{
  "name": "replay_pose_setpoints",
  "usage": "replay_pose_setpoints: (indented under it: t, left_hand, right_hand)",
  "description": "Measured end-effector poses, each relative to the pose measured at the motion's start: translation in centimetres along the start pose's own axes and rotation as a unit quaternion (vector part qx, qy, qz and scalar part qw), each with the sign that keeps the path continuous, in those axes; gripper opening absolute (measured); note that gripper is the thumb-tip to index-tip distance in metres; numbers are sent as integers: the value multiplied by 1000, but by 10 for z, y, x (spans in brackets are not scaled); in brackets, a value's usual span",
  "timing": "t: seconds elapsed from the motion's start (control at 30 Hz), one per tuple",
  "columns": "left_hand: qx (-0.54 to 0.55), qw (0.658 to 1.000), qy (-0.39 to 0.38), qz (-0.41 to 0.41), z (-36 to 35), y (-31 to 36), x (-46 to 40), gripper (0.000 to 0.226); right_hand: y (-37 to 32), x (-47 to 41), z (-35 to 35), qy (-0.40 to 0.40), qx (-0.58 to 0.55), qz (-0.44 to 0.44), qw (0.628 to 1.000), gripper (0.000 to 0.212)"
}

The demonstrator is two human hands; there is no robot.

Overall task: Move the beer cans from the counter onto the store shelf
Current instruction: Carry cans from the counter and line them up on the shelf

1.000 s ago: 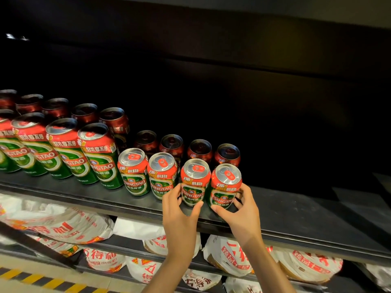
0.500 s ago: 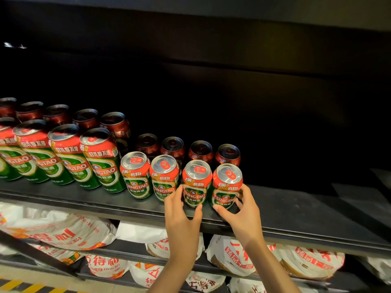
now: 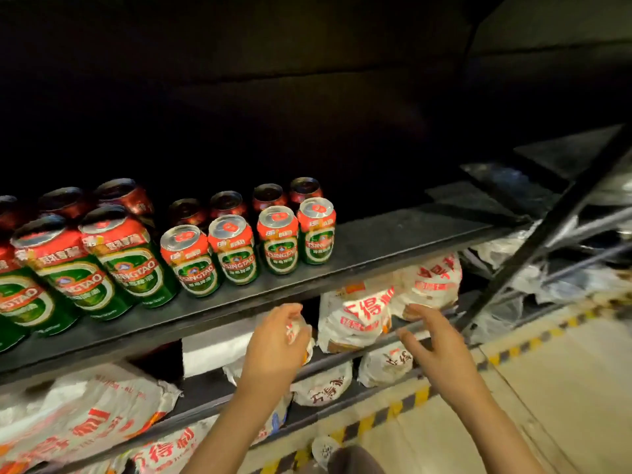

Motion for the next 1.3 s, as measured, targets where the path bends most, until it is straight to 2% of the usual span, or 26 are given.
replay_pose_setpoints:
  t: [0.1,0.2,0.3,0.4,0.57,0.7,0.8,0.9,1.07,1.17,1.3]
  left_hand:
    - [-3,994,-96,-51,-27,24,26,34]
    - [-3,973,-202,-110,-70,60,59,31]
    - [-4,932,-315,-177,-114,101,101,29]
    - [17,889,-393,-234,-150,137,146,35]
    - [39,827,-457,-326,-195,203,235,39]
    - [69,773,-507,-374,-227,268,336,37]
    - [109,735,-549,-383,-243,313,424,36]
    - [139,691,-589,-395,-256,348,512,35]
    - [154,615,-667,-391,-273,380,628,35]
    - [131,599,-695,-375,-285,390,671,38]
    - [106,602,-701,-367,-318,408,704,30]
  right_hand:
    - [42,74,17,34,19,-68,997,36]
    - [87,153,39,69,21,-170,983,34]
    - [127,228,60,124,-6,-253,960,35]
    - [158,297,76,195,-45,-308,930,33]
    - [193,419,95,284,-79,-371,880,38]
    - [219,536,112,333,-83,-445,827,40]
    - [238,626,122,363,-93,-493,785,45]
    - [260,713,128,405,-118,-539,730,34]
    - [284,823,131,438,-137,-594,661,38]
    - [298,866,139,453,-156,-602,639,40]
    - [331,896,165,483,-208,-589,614,34]
Point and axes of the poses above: each hand's wrist, its own x-axis away from the middle knuckle, its own z-axis out of the back of the hand, y = z × x, the point moved 4 cm from there along -x, towards the middle knuckle, and after that the axes turned 11 degrees about -z, right-handed, at the moved point
